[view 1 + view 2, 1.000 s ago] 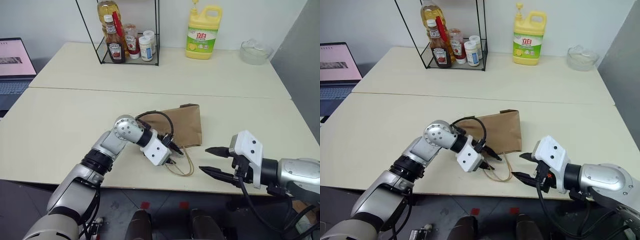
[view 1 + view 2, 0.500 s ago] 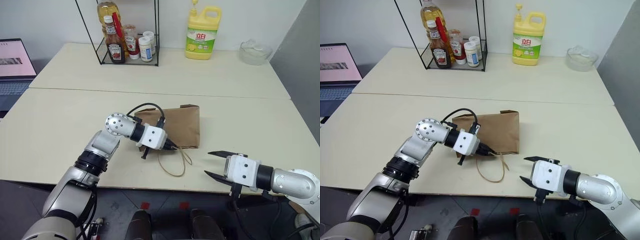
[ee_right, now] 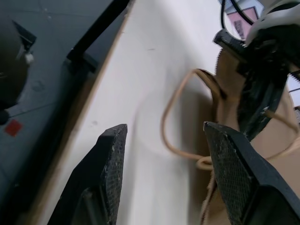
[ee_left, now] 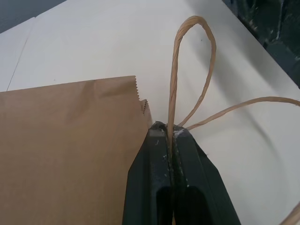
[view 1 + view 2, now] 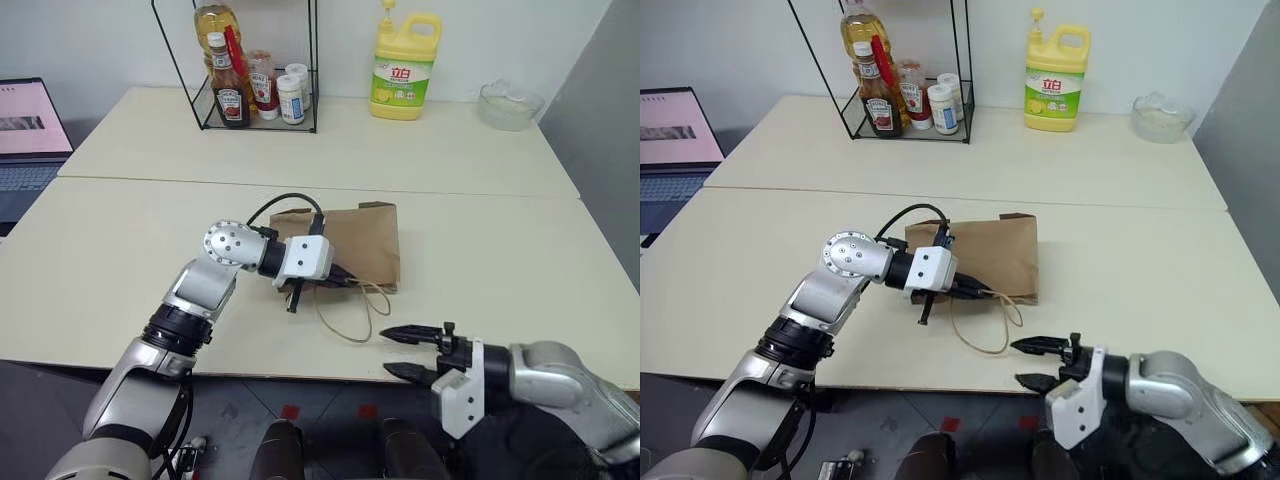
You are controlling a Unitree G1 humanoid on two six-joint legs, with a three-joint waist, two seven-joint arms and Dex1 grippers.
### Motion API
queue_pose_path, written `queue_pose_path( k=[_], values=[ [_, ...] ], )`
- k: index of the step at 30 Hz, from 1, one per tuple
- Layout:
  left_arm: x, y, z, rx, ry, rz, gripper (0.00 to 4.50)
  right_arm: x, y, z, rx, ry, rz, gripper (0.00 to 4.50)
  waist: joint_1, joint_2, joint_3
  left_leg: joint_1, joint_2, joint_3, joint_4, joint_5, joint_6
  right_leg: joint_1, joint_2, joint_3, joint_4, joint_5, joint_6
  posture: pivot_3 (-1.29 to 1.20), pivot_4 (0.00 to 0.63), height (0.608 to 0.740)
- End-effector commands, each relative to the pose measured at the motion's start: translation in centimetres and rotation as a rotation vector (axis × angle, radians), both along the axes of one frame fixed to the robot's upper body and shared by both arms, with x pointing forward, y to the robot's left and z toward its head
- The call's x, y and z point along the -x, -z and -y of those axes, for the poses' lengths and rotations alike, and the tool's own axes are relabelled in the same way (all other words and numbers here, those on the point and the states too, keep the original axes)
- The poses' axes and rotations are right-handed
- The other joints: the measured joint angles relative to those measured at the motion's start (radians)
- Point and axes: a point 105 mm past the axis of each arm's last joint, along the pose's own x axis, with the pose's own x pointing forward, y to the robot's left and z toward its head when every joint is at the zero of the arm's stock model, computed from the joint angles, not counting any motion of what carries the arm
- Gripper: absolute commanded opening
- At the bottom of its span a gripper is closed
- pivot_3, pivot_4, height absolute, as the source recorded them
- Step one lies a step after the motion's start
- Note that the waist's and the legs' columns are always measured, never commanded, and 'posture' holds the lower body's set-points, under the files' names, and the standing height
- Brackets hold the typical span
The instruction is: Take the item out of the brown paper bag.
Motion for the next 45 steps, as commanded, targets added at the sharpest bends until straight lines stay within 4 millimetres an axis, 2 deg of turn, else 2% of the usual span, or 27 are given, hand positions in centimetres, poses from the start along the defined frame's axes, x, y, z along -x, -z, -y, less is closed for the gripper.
queue_pose_path(
  k=[1, 8, 15, 22, 25, 31, 37, 45],
  values=[
    [0.2, -1.0, 0.1, 0.029, 0.016, 0.042, 0.01, -0.6, -0.3, -0.9, -0.004, -0.032, 0.044, 2.74, 0.000, 0.000, 0.000, 0.000, 0.000, 0.000, 0.000, 0.000, -0.001, 0.000, 0.000, 0.000, 0.000, 0.000, 0.000, 0.00, 0.150, 0.740],
    [0.4, -0.9, 0.1, 0.029, 0.016, 0.039, 0.01, -1.3, 1.2, -2.5, 0.040, -0.080, 0.058, 2.74, 0.000, 0.000, 0.000, 0.000, 0.000, 0.000, 0.000, 0.000, 0.000, 0.000, 0.000, 0.000, 0.000, 0.000, 0.000, 0.00, 0.150, 0.740],
    [0.5, -1.1, 0.0, 0.026, 0.012, 0.039, 0.01, -1.0, 2.3, -1.9, 0.071, -0.078, 0.027, 2.74, 0.000, 0.000, 0.000, 0.000, 0.000, 0.000, 0.000, 0.000, 0.000, 0.000, 0.000, 0.000, 0.000, 0.000, 0.000, 0.00, 0.150, 0.740],
    [0.6, -1.0, 0.1, 0.027, 0.016, 0.035, 0.01, -1.9, 2.7, -2.7, 0.061, -0.045, 0.042, 2.74, 0.000, 0.000, 0.000, 0.000, 0.000, 0.000, 0.000, 0.000, 0.000, 0.000, 0.000, 0.000, 0.000, 0.000, 0.000, 0.00, 0.150, 0.740],
    [0.5, -1.1, -0.1, 0.025, 0.014, 0.036, 0.00, -2.6, 3.1, -2.8, 0.071, -0.017, 0.028, 2.12, 0.000, 0.000, 0.000, 0.000, 0.000, 0.000, 0.000, 0.000, 0.000, 0.000, 0.000, 0.000, 0.000, 0.000, 0.000, 0.00, 0.150, 0.740],
    [0.5, -1.2, -0.4, 0.025, 0.007, 0.040, 0.00, -2.8, 4.2, -2.6, 0.101, -0.003, -0.021, 0.03, 0.000, 0.000, 0.000, 0.000, 0.000, 0.000, 0.000, 0.000, 0.000, 0.000, 0.000, 0.000, 0.000, 0.000, 0.000, 0.00, 0.150, 0.740],
    [-0.2, -2.1, -0.8, 0.080, -0.053, 0.036, 0.00, -2.1, 5.4, -2.2, 0.133, -0.002, -0.093, 0.03, 0.000, 0.000, 0.000, 0.000, 0.000, 0.000, 0.000, 0.000, 0.000, 0.000, 0.000, 0.000, 0.000, 0.000, 0.000, 0.00, 0.150, 0.740],
    [-2.4, -7.4, -0.1, 0.308, -0.210, -0.072, 0.00, -1.4, 7.2, -1.3, 0.218, 0.014, -0.170, 0.03, 0.002, 0.000, -0.001, 0.000, -0.001, 0.000, 0.001, 0.000, 0.000, 0.001, -0.001, 0.000, 0.000, 0.000, 0.000, 0.00, 0.150, 0.740]
  ],
)
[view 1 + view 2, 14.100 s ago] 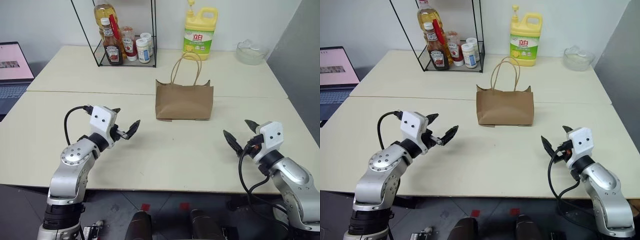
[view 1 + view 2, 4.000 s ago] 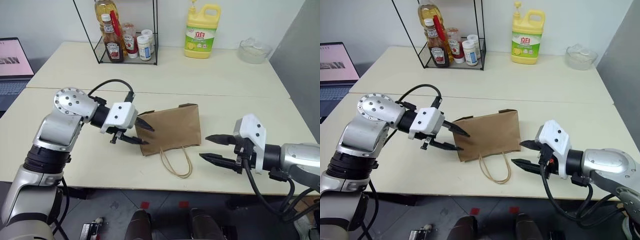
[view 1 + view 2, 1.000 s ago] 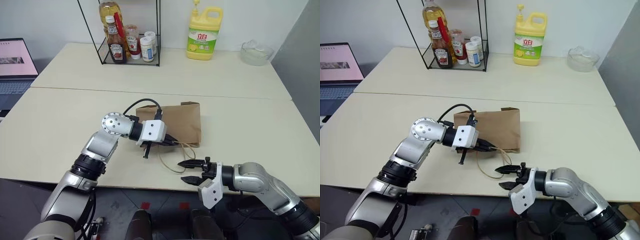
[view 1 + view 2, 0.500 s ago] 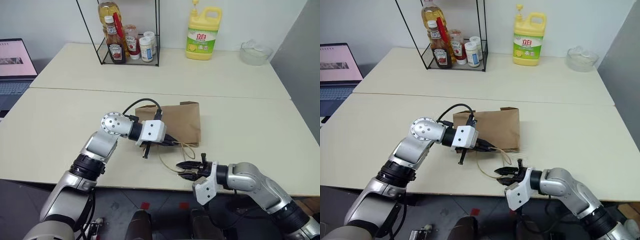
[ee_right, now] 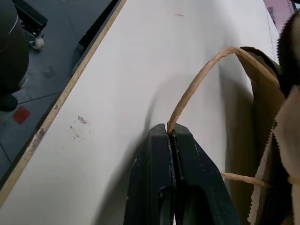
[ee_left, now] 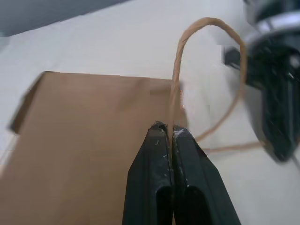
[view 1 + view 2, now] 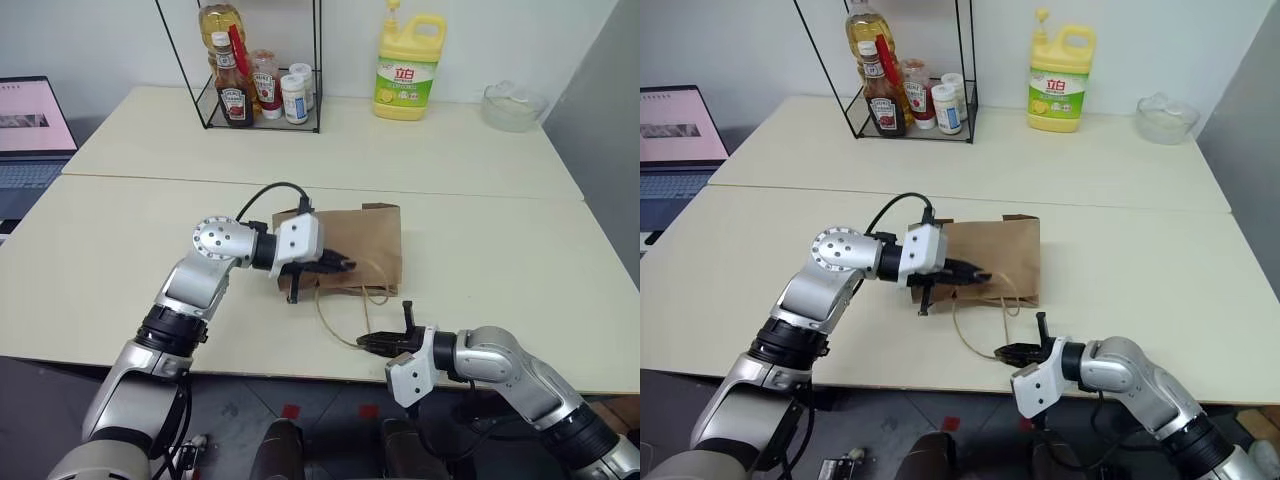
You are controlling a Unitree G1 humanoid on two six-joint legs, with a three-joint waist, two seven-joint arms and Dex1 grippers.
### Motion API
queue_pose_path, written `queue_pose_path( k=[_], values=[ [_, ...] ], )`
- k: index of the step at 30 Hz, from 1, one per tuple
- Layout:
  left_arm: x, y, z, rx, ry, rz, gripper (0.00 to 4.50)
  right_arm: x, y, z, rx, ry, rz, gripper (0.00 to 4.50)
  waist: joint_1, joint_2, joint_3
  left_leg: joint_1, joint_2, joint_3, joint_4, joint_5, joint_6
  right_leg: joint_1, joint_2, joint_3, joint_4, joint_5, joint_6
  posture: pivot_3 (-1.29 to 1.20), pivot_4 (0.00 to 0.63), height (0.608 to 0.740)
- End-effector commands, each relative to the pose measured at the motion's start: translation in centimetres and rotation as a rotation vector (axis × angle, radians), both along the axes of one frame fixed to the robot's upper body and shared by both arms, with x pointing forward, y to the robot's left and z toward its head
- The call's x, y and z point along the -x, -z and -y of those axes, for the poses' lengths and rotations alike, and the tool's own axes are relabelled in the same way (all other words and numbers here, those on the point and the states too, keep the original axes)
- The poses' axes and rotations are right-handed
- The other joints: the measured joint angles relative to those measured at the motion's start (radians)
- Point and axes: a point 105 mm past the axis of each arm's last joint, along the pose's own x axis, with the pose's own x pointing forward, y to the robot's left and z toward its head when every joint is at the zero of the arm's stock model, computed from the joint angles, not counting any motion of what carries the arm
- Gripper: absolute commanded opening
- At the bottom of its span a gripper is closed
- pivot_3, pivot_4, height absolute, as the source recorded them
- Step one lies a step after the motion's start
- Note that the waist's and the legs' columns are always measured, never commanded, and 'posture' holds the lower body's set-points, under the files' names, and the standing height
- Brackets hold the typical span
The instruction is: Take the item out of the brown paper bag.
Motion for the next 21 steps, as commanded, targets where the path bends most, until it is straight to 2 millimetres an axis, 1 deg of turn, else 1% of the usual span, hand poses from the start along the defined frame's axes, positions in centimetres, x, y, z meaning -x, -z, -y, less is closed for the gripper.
queue_pose_path(
  k=[1, 5, 8, 13, 21],
  values=[
    [-0.3, -3.9, 0.3, 0.110, -0.031, 0.029, 0.00, 1.1, 2.5, 0.9, 0.106, -0.003, -0.094, 0.03, 0.000, 0.000, 0.000, 0.000, 0.000, 0.000, 0.000, 0.000, 0.000, 0.000, 0.000, 0.000, 0.000, 0.000, 0.000, 0.00, 0.150, 0.740],
    [-0.5, -5.4, 0.7, 0.168, -0.050, -0.022, 0.00, 1.3, 3.2, 1.4, 0.148, 0.012, -0.117, 0.03, 0.000, 0.000, -0.001, 0.000, 0.000, 0.000, 0.000, 0.000, 0.000, 0.001, 0.000, 0.000, 0.000, 0.000, 0.000, 0.00, 0.150, 0.740],
    [-0.8, -5.9, 0.6, 0.177, -0.061, -0.032, 0.00, 1.3, 3.6, 1.7, 0.172, 0.022, -0.132, 0.03, 0.000, 0.000, -0.001, 0.000, 0.000, 0.000, 0.000, 0.000, -0.001, 0.001, -0.001, 0.000, 0.000, 0.000, 0.000, 0.00, 0.150, 0.740],
    [-1.7, -6.4, 0.1, 0.181, -0.093, -0.018, 0.00, 1.7, 4.1, 2.1, 0.204, 0.034, -0.160, 0.03, 0.001, 0.000, -0.001, 0.001, -0.001, 0.000, 0.000, 0.002, -0.003, 0.002, -0.001, 0.000, -0.001, 0.000, 0.000, 0.00, 0.150, 0.740],
    [-3.5, -8.1, -0.7, 0.204, -0.145, 0.029, 0.00, 2.0, 4.3, 2.4, 0.235, 0.023, -0.167, 0.03, 0.002, 0.000, -0.001, 0.002, -0.001, -0.001, 0.001, 0.002, -0.003, 0.004, -0.001, -0.001, -0.001, 0.000, 0.000, 0.00, 0.150, 0.740]
  ],
)
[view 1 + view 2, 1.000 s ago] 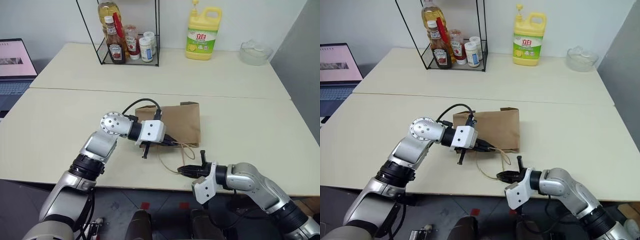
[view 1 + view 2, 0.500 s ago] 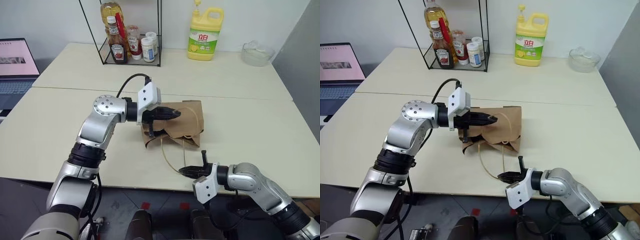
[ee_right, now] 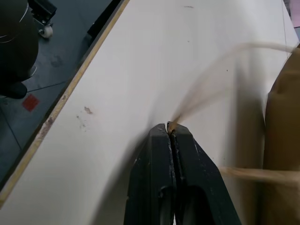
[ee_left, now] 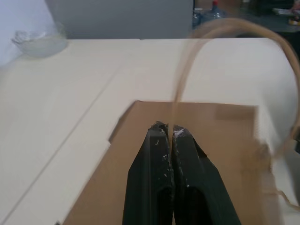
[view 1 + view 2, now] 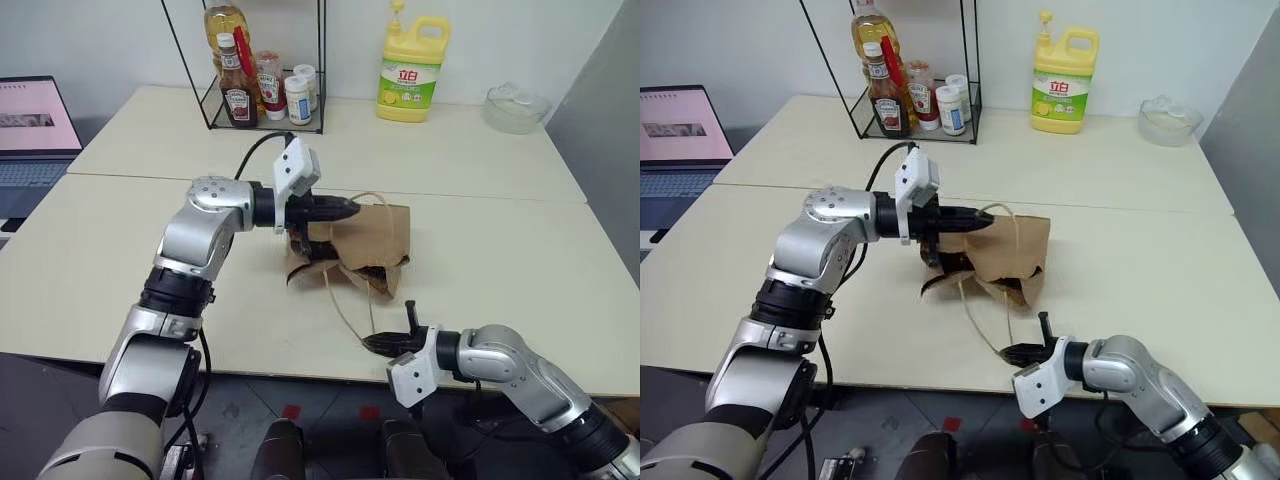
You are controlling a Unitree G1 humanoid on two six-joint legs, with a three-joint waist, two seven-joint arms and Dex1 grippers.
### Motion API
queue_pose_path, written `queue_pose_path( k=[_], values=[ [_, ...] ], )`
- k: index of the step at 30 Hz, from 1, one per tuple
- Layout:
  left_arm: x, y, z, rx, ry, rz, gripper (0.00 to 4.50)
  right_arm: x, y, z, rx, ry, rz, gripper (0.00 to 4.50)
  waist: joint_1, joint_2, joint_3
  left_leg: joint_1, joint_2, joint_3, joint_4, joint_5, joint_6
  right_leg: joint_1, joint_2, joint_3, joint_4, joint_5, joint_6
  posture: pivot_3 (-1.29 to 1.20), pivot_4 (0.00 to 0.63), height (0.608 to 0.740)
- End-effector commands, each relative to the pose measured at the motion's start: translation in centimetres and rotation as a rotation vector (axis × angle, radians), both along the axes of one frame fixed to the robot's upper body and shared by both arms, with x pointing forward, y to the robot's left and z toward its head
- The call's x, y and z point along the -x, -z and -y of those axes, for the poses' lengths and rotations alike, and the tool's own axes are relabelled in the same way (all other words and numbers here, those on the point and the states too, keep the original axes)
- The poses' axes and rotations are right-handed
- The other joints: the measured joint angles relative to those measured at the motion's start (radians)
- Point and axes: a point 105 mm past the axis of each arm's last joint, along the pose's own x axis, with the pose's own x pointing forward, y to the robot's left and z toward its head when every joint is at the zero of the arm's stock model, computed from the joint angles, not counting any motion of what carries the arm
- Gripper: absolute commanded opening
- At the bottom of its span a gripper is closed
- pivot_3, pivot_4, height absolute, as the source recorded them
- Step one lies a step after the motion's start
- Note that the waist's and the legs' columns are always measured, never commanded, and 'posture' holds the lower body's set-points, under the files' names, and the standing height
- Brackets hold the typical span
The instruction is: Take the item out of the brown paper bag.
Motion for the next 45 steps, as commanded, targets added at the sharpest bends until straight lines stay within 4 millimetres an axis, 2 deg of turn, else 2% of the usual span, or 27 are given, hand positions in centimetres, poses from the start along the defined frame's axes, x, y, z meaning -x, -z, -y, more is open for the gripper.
queue_pose_path(
  k=[1, 7, 14, 15, 17, 20, 25, 30, 32, 33, 36, 39, 45],
  values=[
    [-0.4, -2.9, -0.5, 0.039, -0.020, 0.100, 0.00, 1.8, 4.2, 1.8, 0.169, 0.002, -0.152, 0.03, 0.000, 0.000, 0.000, 0.001, 0.000, 0.000, 0.000, 0.000, 0.000, 0.001, 0.000, 0.000, 0.000, 0.000, 0.000, 0.00, 0.150, 0.740],
    [-0.4, -3.4, -0.4, 0.048, -0.013, 0.105, 0.00, 1.5, 4.0, 1.9, 0.169, 0.013, -0.139, 0.03, 0.000, 0.000, 0.000, 0.014, 0.000, 0.000, -0.004, -0.002, 0.003, 0.014, 0.000, 0.000, -0.006, 0.000, 0.000, 0.00, 0.150, 0.740],
    [0.9, -4.2, 0.3, 0.091, 0.055, 0.078, 0.00, 0.5, 1.3, 1.8, 0.060, 0.057, -0.080, 0.03, 0.000, 0.000, 0.000, 0.013, 0.000, 0.000, -0.004, -0.002, 0.003, 0.015, 0.000, 0.000, -0.006, 0.000, 0.000, 0.00, 0.150, 0.740],
    [1.1, -4.3, 0.4, 0.097, 0.066, 0.072, 0.00, 0.4, 0.8, 1.7, 0.038, 0.065, -0.071, 0.40, 0.000, 0.000, 0.000, 0.013, 0.000, 0.000, -0.004, -0.002, 0.003, 0.015, 0.000, 0.000, -0.006, 0.000, 0.000, 0.00, 0.150, 0.740],
    [1.6, -4.3, 0.6, 0.094, 0.090, 0.062, 0.00, 0.2, -0.2, 1.8, 0.008, 0.071, -0.044, 0.83, 0.000, 0.000, 0.000, 0.013, 0.000, 0.000, -0.004, -0.002, 0.003, 0.014, 0.000, 0.000, -0.006, 0.000, 0.000, 0.00, 0.150, 0.740],
    [2.3, -4.0, 0.8, 0.086, 0.122, 0.042, 0.00, 0.2, -1.7, 1.9, -0.039, 0.055, 0.029, 1.84, 0.000, 0.000, 0.000, 0.013, 0.000, 0.000, -0.004, -0.002, 0.003, 0.014, 0.000, 0.000, -0.006, 0.000, 0.000, 0.00, 0.150, 0.740],
    [3.0, -3.7, 1.1, 0.087, 0.151, 0.016, 0.00, 1.1, -5.4, 2.2, -0.218, 0.022, 0.103, 1.84, -0.002, 0.000, 0.000, 0.013, 0.000, 0.001, -0.004, -0.002, 0.003, 0.014, 0.000, 0.000, -0.006, 0.000, 0.000, 0.00, 0.150, 0.740],
    [3.1, -3.3, 1.4, 0.089, 0.158, 0.003, 0.00, 2.8, -7.8, 4.4, -0.298, -0.027, 0.177, 1.84, -0.001, 0.000, 0.000, 0.012, 0.000, 0.000, -0.004, -0.002, 0.003, 0.014, 0.000, 0.000, -0.007, 0.000, 0.000, 0.00, 0.150, 0.740],
    [3.0, -3.1, 1.5, 0.089, 0.161, -0.002, 0.00, 2.6, -8.8, 5.5, -0.322, -0.018, 0.228, 1.84, -0.002, 0.000, 0.000, 0.012, 0.000, 0.001, -0.004, -0.002, 0.003, 0.014, 0.000, 0.000, -0.007, 0.000, 0.000, 0.00, 0.150, 0.740],
    [3.0, -3.0, 1.5, 0.088, 0.161, -0.004, 0.00, 2.4, -9.7, 5.4, -0.345, -0.017, 0.251, 1.84, -0.002, 0.000, 0.000, 0.012, 0.000, 0.001, -0.004, -0.002, 0.003, 0.014, 0.000, 0.001, -0.007, 0.000, 0.000, 0.00, 0.150, 0.740],
    [2.8, -2.8, 1.4, 0.086, 0.158, -0.008, 0.00, 1.2, -12.3, 3.4, -0.416, -0.020, 0.276, 1.84, -0.011, 0.000, 0.000, 0.013, 0.000, 0.001, -0.004, -0.002, 0.003, 0.014, 0.000, 0.001, -0.006, 0.000, 0.000, 0.00, 0.150, 0.740],
    [2.5, -2.8, 1.4, 0.095, 0.149, -0.018, 0.00, -0.4, -13.7, 0.4, -0.447, -0.002, 0.231, 1.84, -0.018, 0.000, 0.001, 0.014, 0.001, 0.000, -0.004, -0.002, 0.003, 0.013, 0.001, 0.001, -0.004, 0.000, 0.000, 0.00, 0.150, 0.740],
    [1.7, -2.6, 0.6, 0.098, 0.131, -0.047, 0.00, -2.9, -12.9, -3.7, -0.346, 0.020, 0.153, 1.84, -0.010, 0.000, 0.001, 0.012, 0.001, 0.000, -0.004, -0.002, 0.002, 0.011, 0.000, 0.000, -0.004, -0.001, -0.001, 0.00, 0.150, 0.740]
  ],
)
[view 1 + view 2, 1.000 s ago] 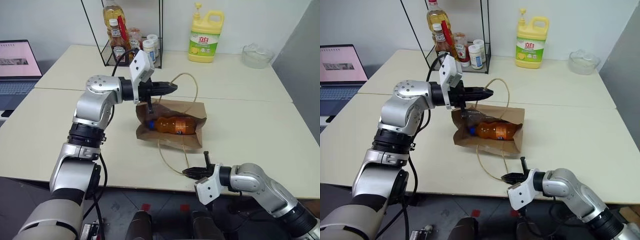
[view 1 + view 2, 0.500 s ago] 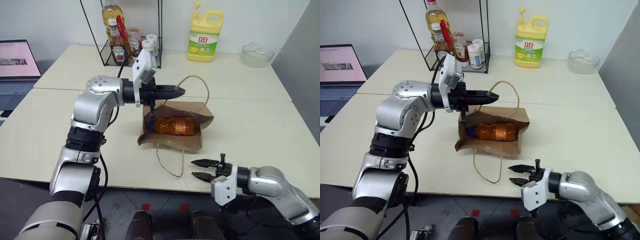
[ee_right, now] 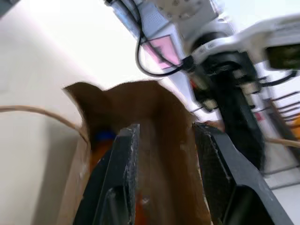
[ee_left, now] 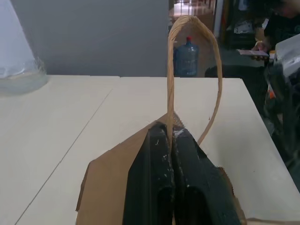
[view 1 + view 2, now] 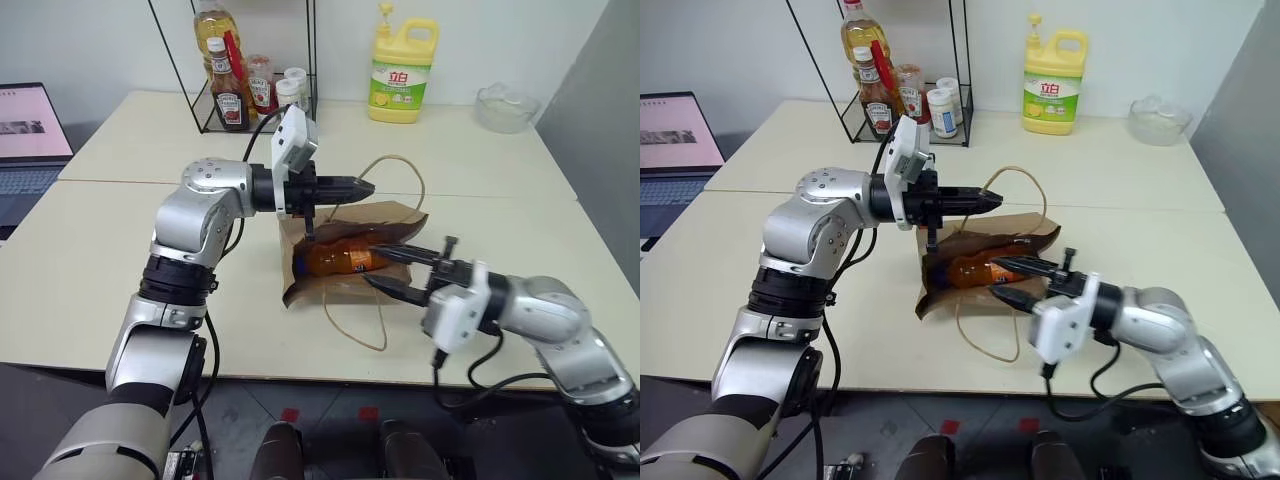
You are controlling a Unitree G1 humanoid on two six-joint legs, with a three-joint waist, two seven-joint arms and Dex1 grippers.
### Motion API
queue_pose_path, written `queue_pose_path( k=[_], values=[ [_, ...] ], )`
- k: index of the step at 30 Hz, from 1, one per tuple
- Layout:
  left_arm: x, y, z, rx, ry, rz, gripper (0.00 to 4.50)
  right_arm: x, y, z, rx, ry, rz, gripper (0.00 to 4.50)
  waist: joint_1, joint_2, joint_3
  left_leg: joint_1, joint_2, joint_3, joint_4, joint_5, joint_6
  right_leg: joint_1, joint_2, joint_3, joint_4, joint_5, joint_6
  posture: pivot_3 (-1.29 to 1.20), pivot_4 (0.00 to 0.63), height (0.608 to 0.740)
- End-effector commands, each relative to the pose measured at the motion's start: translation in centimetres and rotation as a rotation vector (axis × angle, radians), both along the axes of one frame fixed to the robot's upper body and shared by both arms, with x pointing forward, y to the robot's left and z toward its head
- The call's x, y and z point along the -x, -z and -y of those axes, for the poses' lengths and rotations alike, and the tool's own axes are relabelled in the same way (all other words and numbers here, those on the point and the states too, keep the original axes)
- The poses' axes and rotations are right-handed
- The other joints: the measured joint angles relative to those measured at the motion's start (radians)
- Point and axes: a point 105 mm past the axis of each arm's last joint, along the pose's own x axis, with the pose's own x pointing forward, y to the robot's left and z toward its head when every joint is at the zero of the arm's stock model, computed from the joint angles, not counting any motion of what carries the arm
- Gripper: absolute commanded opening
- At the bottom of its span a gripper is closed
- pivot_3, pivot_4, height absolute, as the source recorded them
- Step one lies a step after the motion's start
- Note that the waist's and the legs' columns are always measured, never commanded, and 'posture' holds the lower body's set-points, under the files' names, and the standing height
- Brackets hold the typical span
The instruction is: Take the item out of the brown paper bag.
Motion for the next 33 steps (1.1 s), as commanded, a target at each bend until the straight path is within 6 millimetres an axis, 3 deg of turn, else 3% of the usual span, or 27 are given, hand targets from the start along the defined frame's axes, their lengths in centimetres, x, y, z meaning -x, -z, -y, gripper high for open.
queue_pose_path(
  k=[1, 8, 14, 17, 22, 33],
  values=[
    [0.0, -1.4, -0.4, 0.009, 0.009, 0.052, 0.00, -1.2, 0.7, -1.6, 0.081, 0.019, -0.030, 1.84, 0.001, 0.000, 0.000, 0.000, 0.000, 0.000, 0.000, 0.000, 0.000, 0.000, 0.000, 0.000, 0.000, 0.000, 0.000, 0.00, 0.150, 0.740],
    [-0.1, -1.4, -0.7, -0.003, 0.015, 0.059, 0.00, -4.0, 1.9, -3.0, 0.191, 0.110, -0.013, 1.84, 0.006, 0.000, 0.000, 0.000, 0.000, 0.000, 0.000, 0.000, 0.001, -0.001, 0.000, 0.000, 0.001, 0.000, 0.000, 0.00, 0.150, 0.740],
    [0.0, -1.7, -0.8, -0.007, 0.015, 0.071, 0.00, -4.6, 3.4, -3.8, 0.308, 0.125, -0.067, 1.84, 0.005, 0.001, 0.000, 0.000, 0.000, 0.000, -0.001, 0.000, 0.001, -0.001, 0.000, 0.000, 0.001, 0.000, 0.000, 0.00, 0.150, 0.740],
    [0.0, -1.8, -0.8, -0.007, 0.015, 0.077, 0.00, -5.2, 3.2, -4.4, 0.327, 0.158, -0.080, 2.44, 0.004, 0.001, 0.000, 0.000, 0.000, 0.000, -0.001, 0.000, 0.001, -0.001, 0.000, 0.000, 0.001, 0.000, 0.000, 0.00, 0.150, 0.740],
    [0.1, -2.0, -0.6, -0.010, 0.020, 0.087, 0.00, -6.3, 3.1, -5.2, 0.384, 0.215, -0.054, 4.21, 0.003, 0.001, 0.000, 0.000, 0.000, 0.000, -0.001, 0.000, 0.001, -0.002, 0.000, -0.001, 0.001, 0.000, 0.000, 0.00, 0.150, 0.740],
    [0.3, -2.0, -0.4, -0.011, 0.030, 0.095, 0.00, -8.8, 4.5, -5.7, 0.532, 0.303, -0.025, 4.21, -0.002, 0.001, 0.001, 0.000, 0.000, 0.000, -0.001, 0.000, 0.001, -0.002, 0.000, -0.001, 0.002, 0.000, 0.000, 0.00, 0.150, 0.740]
  ],
)
